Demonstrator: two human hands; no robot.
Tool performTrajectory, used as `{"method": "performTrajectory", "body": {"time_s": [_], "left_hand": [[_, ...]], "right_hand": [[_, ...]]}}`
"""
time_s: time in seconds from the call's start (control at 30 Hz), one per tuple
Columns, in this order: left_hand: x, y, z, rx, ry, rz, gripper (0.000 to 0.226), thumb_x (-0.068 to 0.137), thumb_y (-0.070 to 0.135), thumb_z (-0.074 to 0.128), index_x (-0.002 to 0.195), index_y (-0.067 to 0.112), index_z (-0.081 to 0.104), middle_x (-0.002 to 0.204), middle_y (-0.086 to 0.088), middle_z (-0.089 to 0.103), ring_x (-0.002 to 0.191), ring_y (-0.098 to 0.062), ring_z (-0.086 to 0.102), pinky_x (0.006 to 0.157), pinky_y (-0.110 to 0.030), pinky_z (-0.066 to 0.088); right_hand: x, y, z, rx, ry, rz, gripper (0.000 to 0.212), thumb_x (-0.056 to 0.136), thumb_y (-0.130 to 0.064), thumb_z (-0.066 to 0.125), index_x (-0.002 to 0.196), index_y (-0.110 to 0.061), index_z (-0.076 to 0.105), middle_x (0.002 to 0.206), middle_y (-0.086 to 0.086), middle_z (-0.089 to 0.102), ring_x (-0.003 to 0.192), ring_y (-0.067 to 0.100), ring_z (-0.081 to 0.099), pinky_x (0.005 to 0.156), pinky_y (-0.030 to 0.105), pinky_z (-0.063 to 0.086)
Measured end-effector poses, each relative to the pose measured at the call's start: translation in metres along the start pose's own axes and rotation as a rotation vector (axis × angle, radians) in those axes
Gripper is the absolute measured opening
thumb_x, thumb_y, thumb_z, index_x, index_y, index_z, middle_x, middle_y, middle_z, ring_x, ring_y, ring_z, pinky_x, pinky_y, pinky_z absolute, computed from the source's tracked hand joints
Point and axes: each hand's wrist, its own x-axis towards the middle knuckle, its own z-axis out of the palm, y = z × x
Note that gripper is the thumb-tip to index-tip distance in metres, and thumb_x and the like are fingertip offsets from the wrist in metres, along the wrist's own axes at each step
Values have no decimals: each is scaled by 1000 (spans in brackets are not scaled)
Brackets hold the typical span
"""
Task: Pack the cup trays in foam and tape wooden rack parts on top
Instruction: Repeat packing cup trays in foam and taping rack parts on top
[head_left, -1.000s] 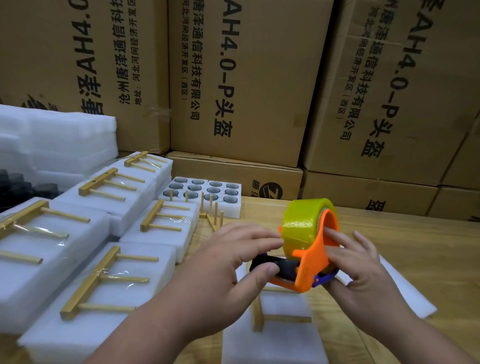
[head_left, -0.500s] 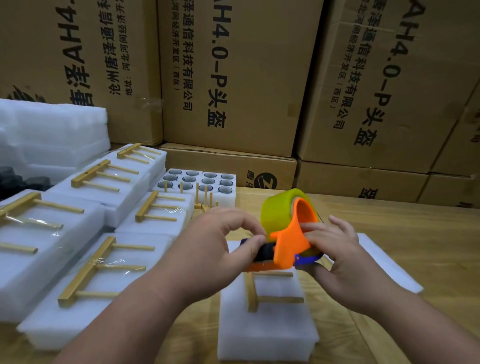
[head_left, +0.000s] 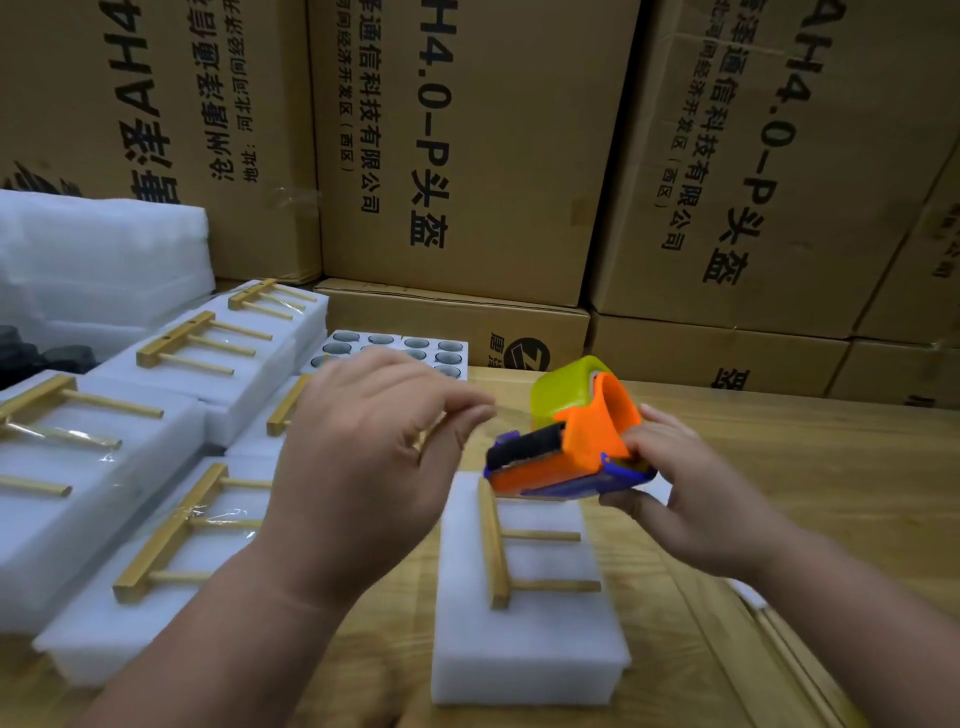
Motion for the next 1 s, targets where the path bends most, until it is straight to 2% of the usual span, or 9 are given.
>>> {"method": "performTrajectory", "body": {"time_s": [0.1,0.2,0.27,0.33,0.4,0.47,0.57,0.7,1.0], "left_hand": [[8,-9,-21,-8,109,-78,9,94,22,69,91,18,76,86,17,67,85,-7,58,85,-20,43],[6,-17,-27,-84,43,-356,9,92,33,69,86,38,71,77,32,67,82,8,60,75,-2,38],[-4,-23,-17,-214,2,-639,14,91,35,73,77,35,74,78,31,70,77,9,65,66,-5,42],[-13,-31,-5,-344,4,-879,15,88,37,75,75,32,77,76,20,74,71,5,65,64,-20,48],[-24,-37,4,-434,-7,-1022,12,81,47,73,78,36,78,77,7,75,68,-3,64,65,-38,53],[-35,-39,12,-531,-18,-1106,18,77,49,67,77,34,77,78,7,75,66,-6,64,67,-40,55],[-52,-42,27,-667,2,-1241,19,87,39,73,72,30,78,78,8,76,59,-4,61,61,-29,52],[-81,-46,46,-797,15,-1492,30,94,33,70,70,18,79,75,4,76,52,-5,56,50,-21,51],[-127,-42,84,-753,-29,-1702,19,98,27,65,89,12,71,80,2,72,52,-13,52,45,-21,42]], "right_hand": [[-9,20,-13,-62,-12,85,20,91,-24,75,99,-36,60,97,-15,68,106,6,59,121,21,19],[-21,33,-34,-77,-97,175,27,87,-20,77,100,-39,64,105,-28,68,112,-26,43,109,-2,8],[-23,36,-48,-81,-176,198,23,87,-25,79,99,-40,65,105,-26,66,110,-21,49,106,4,24],[-20,32,-63,-48,-207,225,13,84,-31,73,92,-39,65,88,-13,67,90,2,62,80,19,46],[-12,26,-74,15,-165,243,3,80,-30,62,82,-31,64,70,-4,64,65,19,61,60,33,44],[-4,26,-82,57,-139,255,18,83,-33,55,73,-22,65,62,5,62,55,26,57,53,38,40],[9,23,-94,64,-170,268,40,85,-44,52,66,-12,67,61,14,61,50,26,56,48,37,38],[37,9,-109,-64,-262,233,57,80,-63,45,62,-12,64,53,0,56,48,20,53,47,33,38],[133,-55,-114,-262,-524,226,49,82,-70,44,72,-32,73,66,-5,69,58,11,64,58,40,54]]}}
